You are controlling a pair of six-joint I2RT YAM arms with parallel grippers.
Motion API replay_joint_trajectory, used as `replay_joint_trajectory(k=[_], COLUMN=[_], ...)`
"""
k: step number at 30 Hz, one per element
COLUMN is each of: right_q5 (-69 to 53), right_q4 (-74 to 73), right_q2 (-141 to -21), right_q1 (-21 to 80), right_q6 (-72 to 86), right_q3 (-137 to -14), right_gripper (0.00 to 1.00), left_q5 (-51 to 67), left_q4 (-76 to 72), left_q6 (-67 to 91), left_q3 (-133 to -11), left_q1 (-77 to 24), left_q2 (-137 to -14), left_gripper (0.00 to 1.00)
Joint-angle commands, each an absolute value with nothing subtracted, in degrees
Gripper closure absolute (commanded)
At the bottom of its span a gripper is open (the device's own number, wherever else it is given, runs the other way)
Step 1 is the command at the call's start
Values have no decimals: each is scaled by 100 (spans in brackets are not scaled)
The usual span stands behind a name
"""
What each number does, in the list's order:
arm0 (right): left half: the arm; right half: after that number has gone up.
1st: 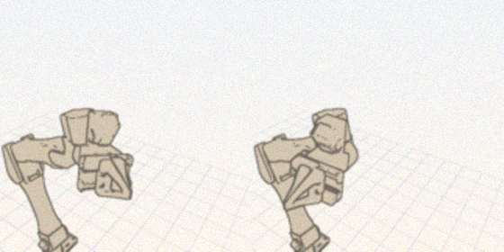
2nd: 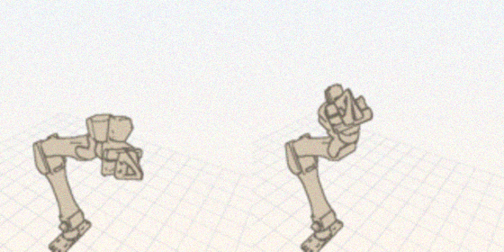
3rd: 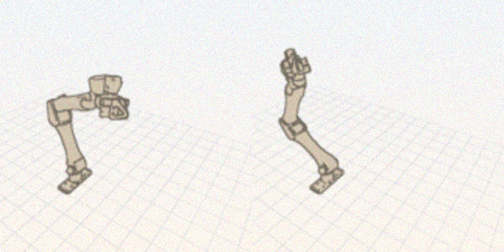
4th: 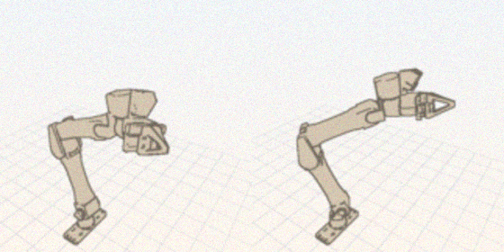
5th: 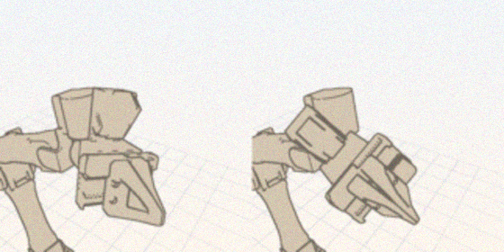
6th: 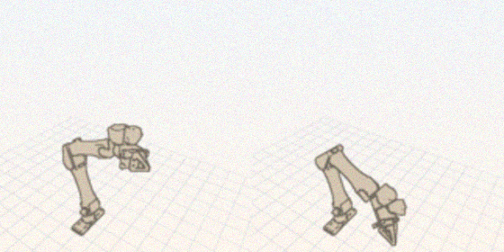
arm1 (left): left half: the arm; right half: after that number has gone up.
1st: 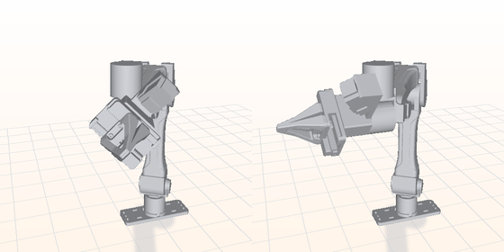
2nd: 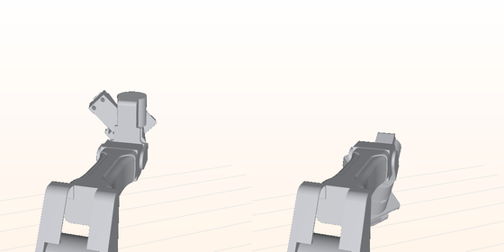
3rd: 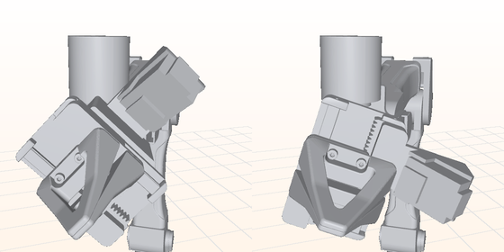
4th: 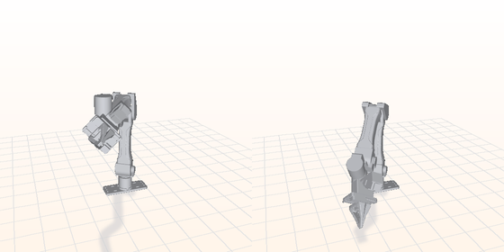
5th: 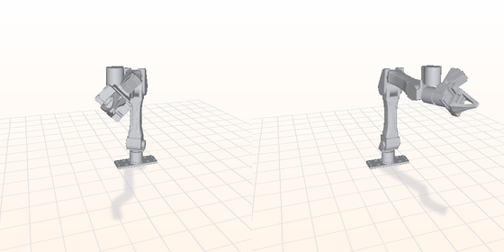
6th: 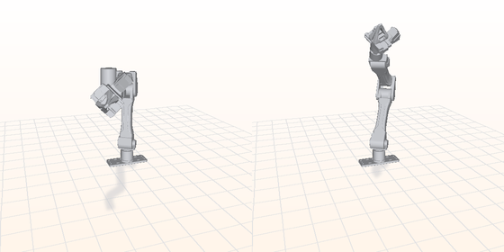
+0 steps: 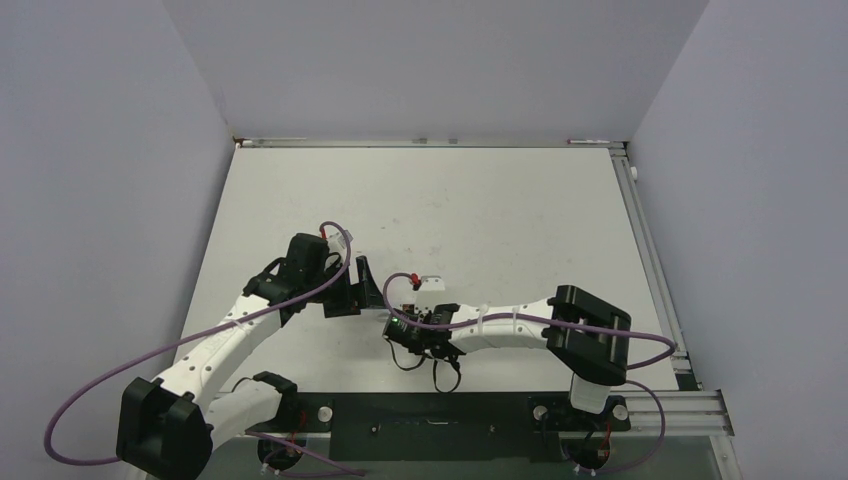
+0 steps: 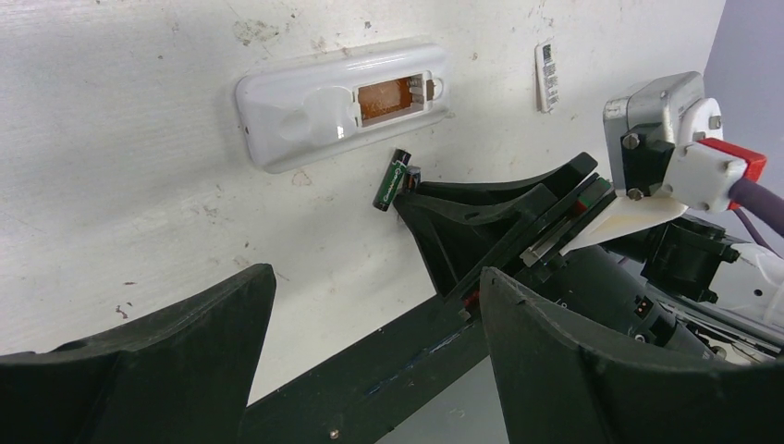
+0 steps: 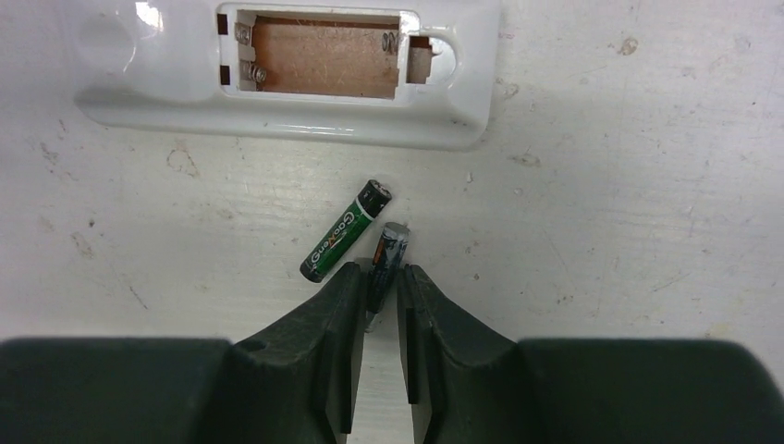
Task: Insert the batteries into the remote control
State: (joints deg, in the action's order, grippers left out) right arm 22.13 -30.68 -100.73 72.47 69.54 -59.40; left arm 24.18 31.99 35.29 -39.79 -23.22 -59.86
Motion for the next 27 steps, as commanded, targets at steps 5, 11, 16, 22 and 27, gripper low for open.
replay_joint_trajectory(k=[5,11,16,22,27], right_q5=[1986,1900,1798,1593,1435], right_q4=[-3744,-3969,-4037,-3819,-3617], right_q2=[-10388,-10376,-10274,-10142,-9993], right_q1=[7293,7302,7303,7302,7295], right_q6=[6077,5653,5445,5278,5197], right_q3=[-6128,-6248,-6228,-6026,-5797], right_gripper=[81,79,78,79,82], left_q5=[2299,2244,2176,2129,2113], left_q4=[3152,3157,3168,3140,3073], left_q6=[3493,3511,3540,3584,3638], left_q3=[-4120,-4122,-4113,-4074,-4025], left_q1=[-2339,-2329,-2307,-2276,-2270], left_q2=[-6066,-6090,-6103,-6165,-6239], left_gripper=[22,22,21,21,21])
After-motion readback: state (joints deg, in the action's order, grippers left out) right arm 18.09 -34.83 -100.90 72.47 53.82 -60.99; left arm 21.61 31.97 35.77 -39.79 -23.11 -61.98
